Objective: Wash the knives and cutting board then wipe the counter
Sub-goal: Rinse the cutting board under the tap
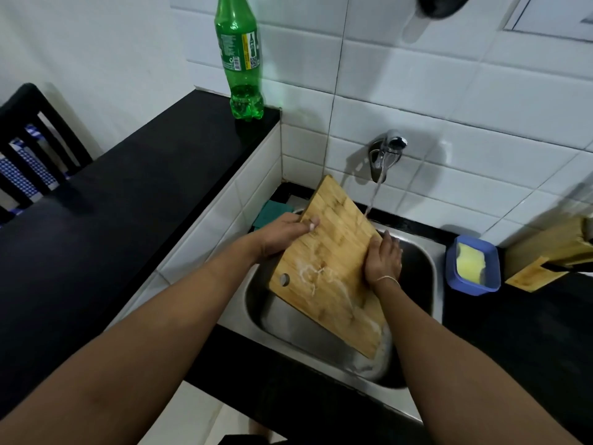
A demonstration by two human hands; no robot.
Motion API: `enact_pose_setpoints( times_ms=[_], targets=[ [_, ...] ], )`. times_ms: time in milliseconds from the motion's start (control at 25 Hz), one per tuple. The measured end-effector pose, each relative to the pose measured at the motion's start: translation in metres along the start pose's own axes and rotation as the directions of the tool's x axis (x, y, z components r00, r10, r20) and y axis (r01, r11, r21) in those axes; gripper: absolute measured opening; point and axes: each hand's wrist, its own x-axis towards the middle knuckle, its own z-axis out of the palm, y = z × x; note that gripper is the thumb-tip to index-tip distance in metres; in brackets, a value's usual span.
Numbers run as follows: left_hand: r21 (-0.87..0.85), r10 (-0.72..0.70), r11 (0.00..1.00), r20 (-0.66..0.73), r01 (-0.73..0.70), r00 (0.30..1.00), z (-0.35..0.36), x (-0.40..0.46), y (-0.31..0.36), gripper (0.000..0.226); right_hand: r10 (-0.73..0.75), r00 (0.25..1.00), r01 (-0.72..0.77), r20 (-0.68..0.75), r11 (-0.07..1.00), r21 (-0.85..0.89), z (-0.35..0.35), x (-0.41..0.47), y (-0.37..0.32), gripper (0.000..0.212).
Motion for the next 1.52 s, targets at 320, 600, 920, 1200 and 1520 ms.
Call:
enact_pose_setpoints(
  times_ms=[320,600,920,1200,1520],
  targets=[
    [0.056,0.023,0.998,-0.02,-0.022,1.0,0.019,0.009,0.01,0.035,-0.587,0.804,0.594,0.091,0.799,-0.094,0.016,-0.041,-0.057,0.068],
    [0.014,0.039,0.999,0.016,-0.039,0.999,0.005,0.004,0.021,0.036,-0.042,0.999,0.042,0.015,0.999,-0.003,-0.019,-0.002,-0.005,0.062],
    [0.143,-0.003,0.99,0.044,-0.003,0.999,0.036,0.01,0.017,0.039,-0.512,0.853,0.517,0.097,0.855,-0.037,-0.008,-0.027,-0.05,0.069],
    [0.338,-0.033,0.941,0.14,-0.017,0.99,0.042,0.018,0.015,0.038,-0.232,0.969,0.211,0.089,0.957,0.198,-0.016,-0.021,-0.067,0.069],
    [0.153,0.071,0.985,0.067,-0.08,0.995,0.024,0.015,0.023,0.038,-0.388,0.918,0.392,-0.081,0.919,0.039,-0.02,-0.003,-0.02,0.063]
  ],
)
